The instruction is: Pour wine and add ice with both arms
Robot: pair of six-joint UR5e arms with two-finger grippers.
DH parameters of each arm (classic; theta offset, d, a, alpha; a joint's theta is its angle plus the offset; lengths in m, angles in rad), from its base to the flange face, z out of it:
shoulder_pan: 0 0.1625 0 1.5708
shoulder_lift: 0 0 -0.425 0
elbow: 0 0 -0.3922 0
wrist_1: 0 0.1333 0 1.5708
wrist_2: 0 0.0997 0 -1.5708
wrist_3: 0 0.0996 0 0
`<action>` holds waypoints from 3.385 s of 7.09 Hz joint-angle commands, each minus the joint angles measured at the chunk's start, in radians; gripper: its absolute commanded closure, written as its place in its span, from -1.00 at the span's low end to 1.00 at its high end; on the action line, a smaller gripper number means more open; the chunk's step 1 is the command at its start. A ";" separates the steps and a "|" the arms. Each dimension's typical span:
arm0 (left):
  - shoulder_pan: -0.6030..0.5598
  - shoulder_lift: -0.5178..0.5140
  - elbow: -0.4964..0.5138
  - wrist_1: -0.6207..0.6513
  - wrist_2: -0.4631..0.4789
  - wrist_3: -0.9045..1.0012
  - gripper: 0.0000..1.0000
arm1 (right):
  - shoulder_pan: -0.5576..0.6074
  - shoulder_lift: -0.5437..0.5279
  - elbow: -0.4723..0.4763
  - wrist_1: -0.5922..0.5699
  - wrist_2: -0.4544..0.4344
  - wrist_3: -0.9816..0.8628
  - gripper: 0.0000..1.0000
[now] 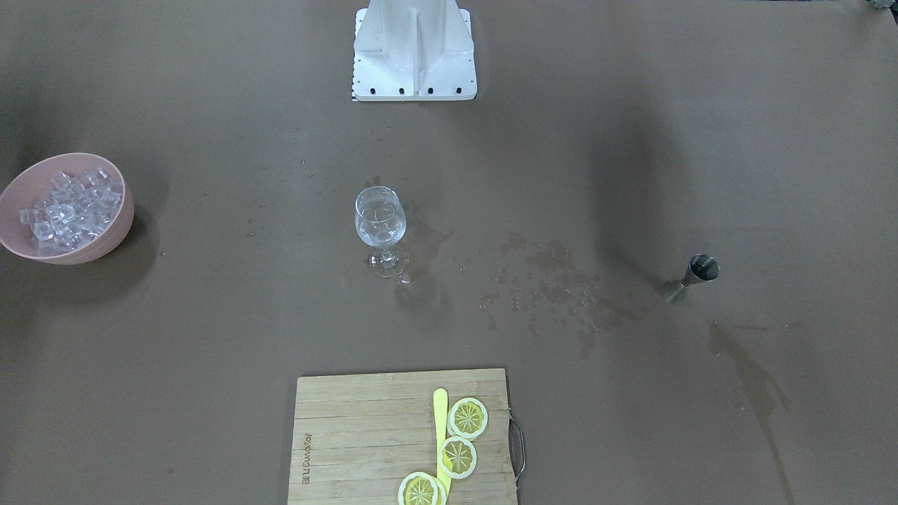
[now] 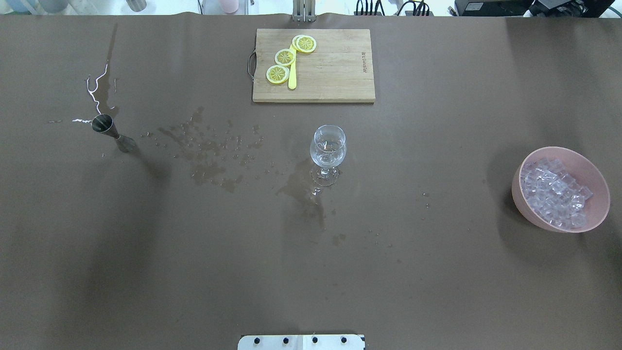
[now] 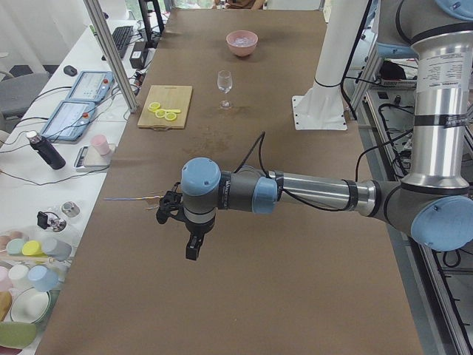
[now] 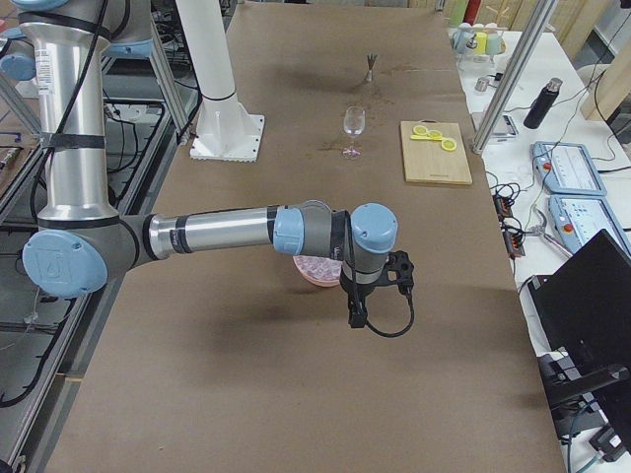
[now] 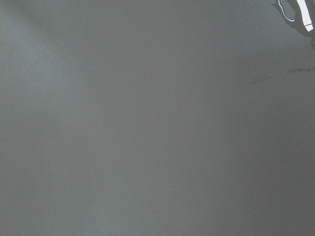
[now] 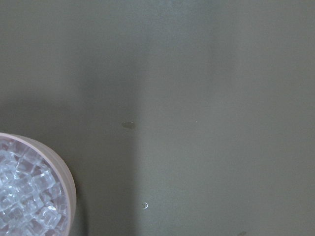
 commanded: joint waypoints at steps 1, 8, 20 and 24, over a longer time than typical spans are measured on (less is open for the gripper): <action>0.001 -0.010 -0.004 -0.007 -0.009 0.000 -0.97 | 0.000 0.001 0.001 0.001 0.001 0.001 -1.00; 0.227 0.074 -0.364 -0.327 0.005 -0.752 -0.96 | -0.018 0.021 0.016 0.004 -0.005 -0.008 -1.00; 1.286 0.053 -0.259 -0.399 1.512 -1.709 -0.95 | -0.087 0.030 -0.048 0.039 0.027 0.173 -1.00; 1.288 -0.020 -0.112 -0.400 1.586 -1.708 -0.94 | -0.087 0.027 -0.058 0.079 0.020 0.168 -1.00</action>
